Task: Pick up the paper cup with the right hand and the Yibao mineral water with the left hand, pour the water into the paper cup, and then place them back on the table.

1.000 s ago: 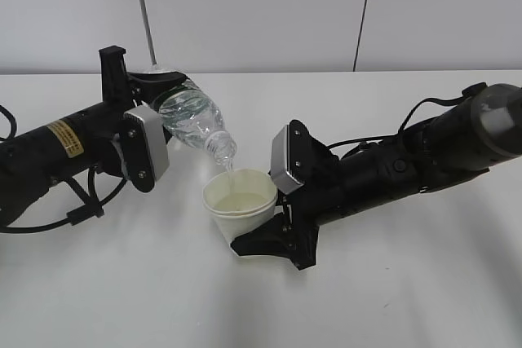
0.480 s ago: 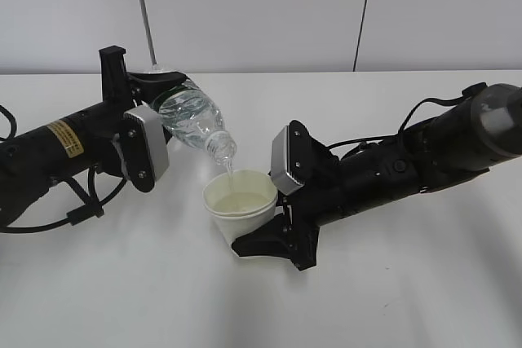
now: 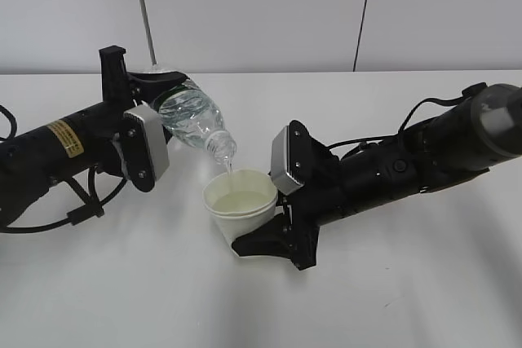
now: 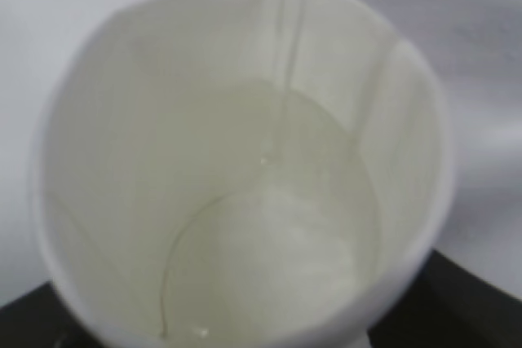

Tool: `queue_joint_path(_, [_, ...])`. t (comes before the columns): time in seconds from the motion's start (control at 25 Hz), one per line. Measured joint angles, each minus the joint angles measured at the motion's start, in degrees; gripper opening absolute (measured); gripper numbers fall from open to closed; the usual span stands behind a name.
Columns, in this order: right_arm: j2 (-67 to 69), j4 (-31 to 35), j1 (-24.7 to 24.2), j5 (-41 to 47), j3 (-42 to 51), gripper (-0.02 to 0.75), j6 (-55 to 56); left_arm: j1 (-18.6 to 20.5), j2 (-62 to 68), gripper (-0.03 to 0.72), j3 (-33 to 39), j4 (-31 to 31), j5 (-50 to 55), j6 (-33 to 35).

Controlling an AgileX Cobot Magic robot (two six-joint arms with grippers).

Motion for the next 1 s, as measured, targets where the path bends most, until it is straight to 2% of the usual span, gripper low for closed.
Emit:
queue_joint_path(0.28, [0.00, 2.04, 0.00, 0.13, 0.00, 0.521, 0.00, 0.00, 0.00, 0.347, -0.06, 0.00, -0.12, -5.71])
queue_joint_path(0.56, [0.00, 6.19, 0.00, 0.17, 0.00, 0.520, 0.00, 0.00, 0.00, 0.347, -0.06, 0.00, -0.17, -18.31])
queue_joint_path(0.68, [0.00, 6.43, 0.00, 0.17, 0.00, 0.520, 0.00, 0.00, 0.00, 0.347, -0.06, 0.00, -0.17, -25.90])
queue_joint_path(1.0, [0.00, 6.64, 0.00, 0.17, 0.00, 0.520, -0.10, 0.00, 0.00, 0.347, 1.56, -0.06, -0.35, -52.82])
